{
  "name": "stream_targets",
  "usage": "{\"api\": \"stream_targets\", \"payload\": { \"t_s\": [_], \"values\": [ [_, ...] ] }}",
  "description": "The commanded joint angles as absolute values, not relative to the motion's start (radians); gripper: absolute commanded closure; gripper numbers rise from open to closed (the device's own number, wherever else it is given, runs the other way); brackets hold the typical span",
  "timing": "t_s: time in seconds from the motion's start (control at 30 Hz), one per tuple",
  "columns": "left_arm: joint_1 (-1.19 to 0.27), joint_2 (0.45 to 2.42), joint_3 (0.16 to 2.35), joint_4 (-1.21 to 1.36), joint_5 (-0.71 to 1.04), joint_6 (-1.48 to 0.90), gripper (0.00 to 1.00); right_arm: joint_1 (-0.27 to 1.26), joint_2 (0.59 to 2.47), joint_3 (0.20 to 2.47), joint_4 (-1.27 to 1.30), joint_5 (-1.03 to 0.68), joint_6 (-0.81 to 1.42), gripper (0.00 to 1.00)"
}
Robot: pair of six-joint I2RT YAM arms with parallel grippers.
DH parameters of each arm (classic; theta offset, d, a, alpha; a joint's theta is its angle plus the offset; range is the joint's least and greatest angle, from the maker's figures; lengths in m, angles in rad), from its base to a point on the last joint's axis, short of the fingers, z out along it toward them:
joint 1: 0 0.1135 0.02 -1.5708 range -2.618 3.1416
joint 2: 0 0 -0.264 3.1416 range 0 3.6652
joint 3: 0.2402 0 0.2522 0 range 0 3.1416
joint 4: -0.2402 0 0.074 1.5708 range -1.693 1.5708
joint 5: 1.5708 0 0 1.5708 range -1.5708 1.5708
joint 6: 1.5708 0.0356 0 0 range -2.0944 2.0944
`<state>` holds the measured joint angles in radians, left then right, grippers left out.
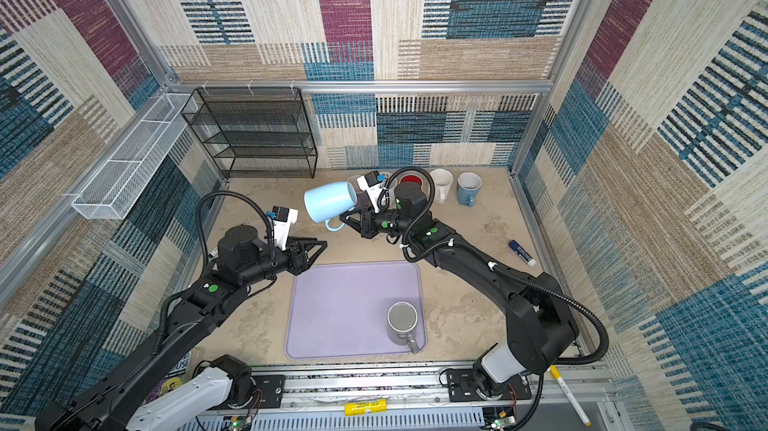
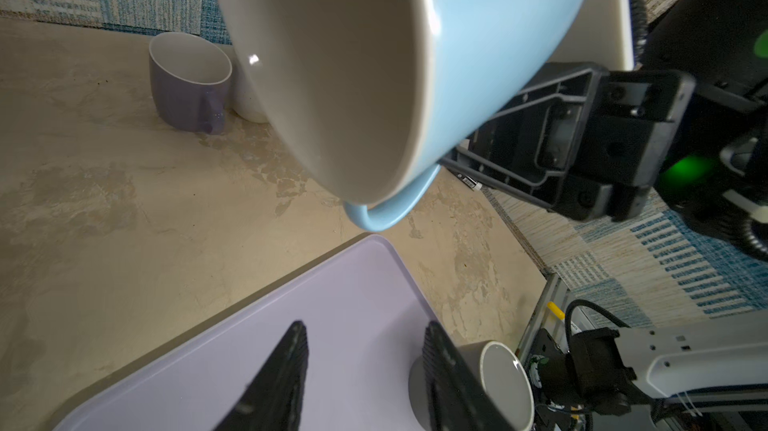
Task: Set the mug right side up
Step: 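Carry the light blue mug toward the left gripper, opening toward it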
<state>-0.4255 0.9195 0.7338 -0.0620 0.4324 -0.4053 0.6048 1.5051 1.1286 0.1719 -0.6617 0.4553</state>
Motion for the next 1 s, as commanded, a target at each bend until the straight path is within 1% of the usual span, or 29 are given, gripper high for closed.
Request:
{"api": "stream_targets", "payload": {
  "t_s": [0.0,0.33,0.67,0.87,0.97],
  "values": [
    [-0.418,0.894,0.694,0.108,0.482,-0.452,0.54,0.605,1.49,1.124,0.313,-0.714,0.49,1.0],
    [-0.399,0.835,0.613,0.279,0.531,-0.491,0.53,0.635,1.501,1.129,0.377,-0.769,0.513,1.0],
    [-0.377,0.83,0.597,0.351,0.554,-0.526,0.53,0.678,1.497,1.157,0.384,-0.811,0.508,1.0],
    [-0.368,0.814,0.568,0.449,0.571,-0.557,0.54,0.692,1.499,1.155,0.413,-0.83,0.526,1.0],
    [-0.364,0.805,0.561,0.464,0.611,-0.562,0.55,0.698,1.508,1.153,0.434,-0.845,0.541,1.0]
  ]
}}
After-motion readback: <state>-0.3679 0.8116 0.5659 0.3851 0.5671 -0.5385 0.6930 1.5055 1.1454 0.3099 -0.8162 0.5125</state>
